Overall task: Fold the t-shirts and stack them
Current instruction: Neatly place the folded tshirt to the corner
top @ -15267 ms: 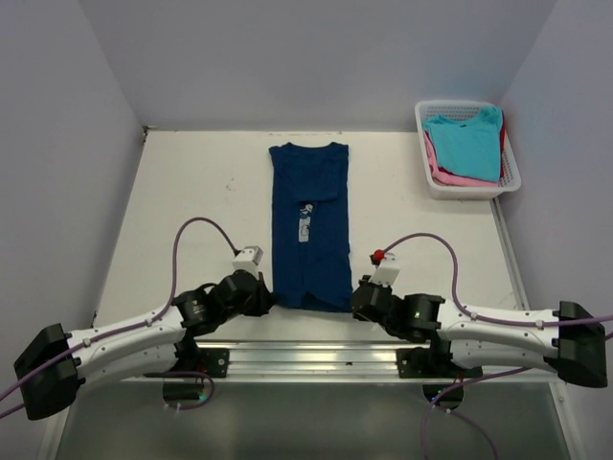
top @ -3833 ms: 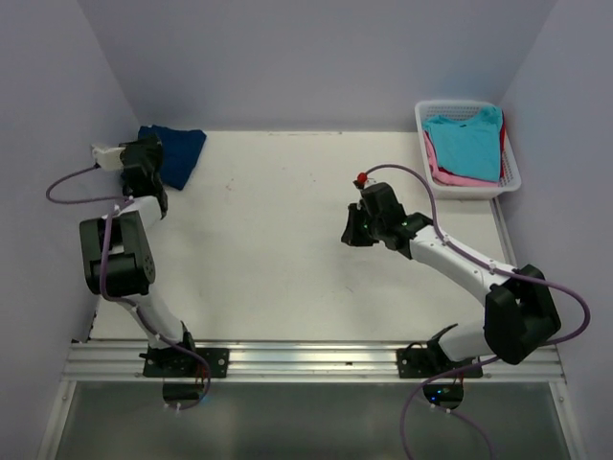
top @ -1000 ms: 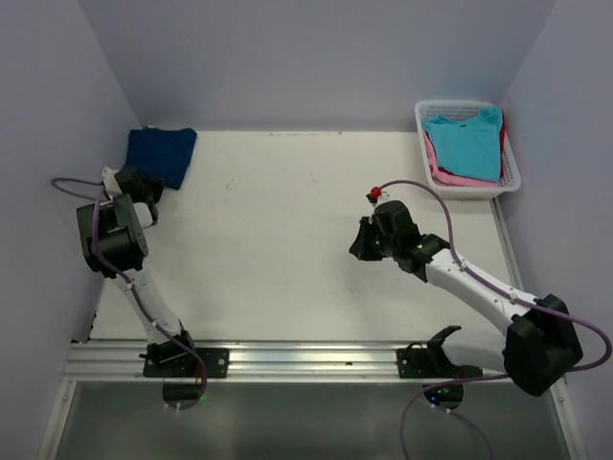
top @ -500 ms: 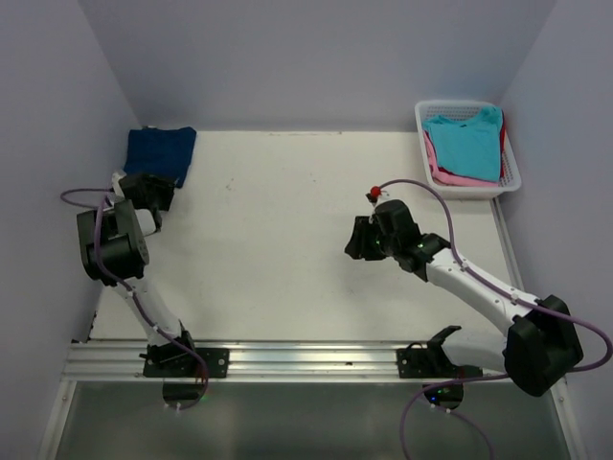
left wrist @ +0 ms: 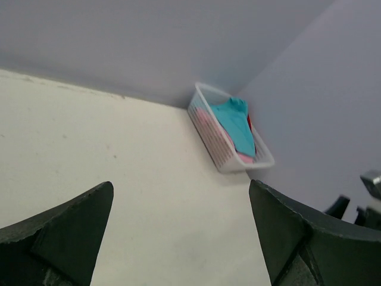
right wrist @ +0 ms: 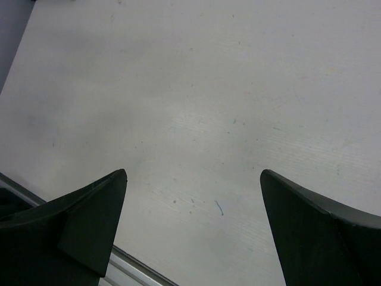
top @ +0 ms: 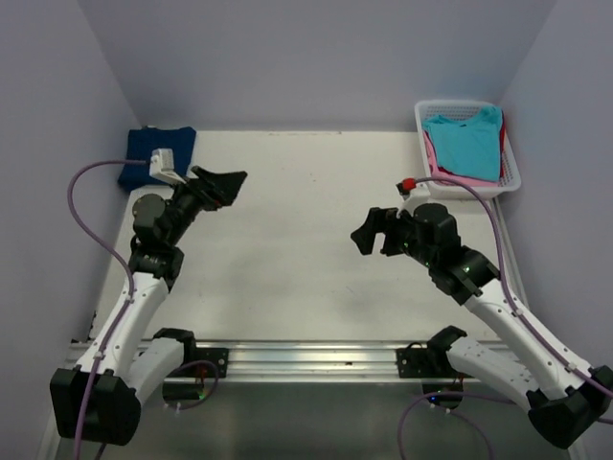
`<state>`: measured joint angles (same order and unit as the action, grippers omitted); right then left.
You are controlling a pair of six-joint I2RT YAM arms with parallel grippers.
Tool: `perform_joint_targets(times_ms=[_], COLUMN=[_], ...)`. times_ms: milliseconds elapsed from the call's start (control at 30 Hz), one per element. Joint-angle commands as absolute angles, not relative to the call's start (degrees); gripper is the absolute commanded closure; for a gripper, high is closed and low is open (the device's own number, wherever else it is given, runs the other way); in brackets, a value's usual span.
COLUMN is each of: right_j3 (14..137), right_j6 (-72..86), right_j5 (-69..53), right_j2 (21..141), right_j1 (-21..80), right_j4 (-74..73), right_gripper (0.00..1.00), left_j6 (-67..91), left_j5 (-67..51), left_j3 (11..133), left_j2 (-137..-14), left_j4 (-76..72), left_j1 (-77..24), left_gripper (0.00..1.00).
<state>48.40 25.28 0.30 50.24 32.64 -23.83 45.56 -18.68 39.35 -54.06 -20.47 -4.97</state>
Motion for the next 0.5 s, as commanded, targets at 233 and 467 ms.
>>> perform_joint_targets(times_ms=[233, 467], right_j3=[51.4, 52.1], right_j6=[23.5, 22.2], right_j5=[2.7, -1.8], right_j2=[43.3, 44.0], right_j1=[32.8, 32.8], right_j4=[-28.8, -27.0], right_gripper=[0.01, 0.01], left_j6=[38.8, 43.3], left_j5=[-44.6, -49.4], left_j3=[29.1, 30.1], left_j2=[-42.7, -41.2], left_j4=[-13.9, -18.7], left_j1=[-15.7, -16.0], left_gripper=[0.0, 0.0])
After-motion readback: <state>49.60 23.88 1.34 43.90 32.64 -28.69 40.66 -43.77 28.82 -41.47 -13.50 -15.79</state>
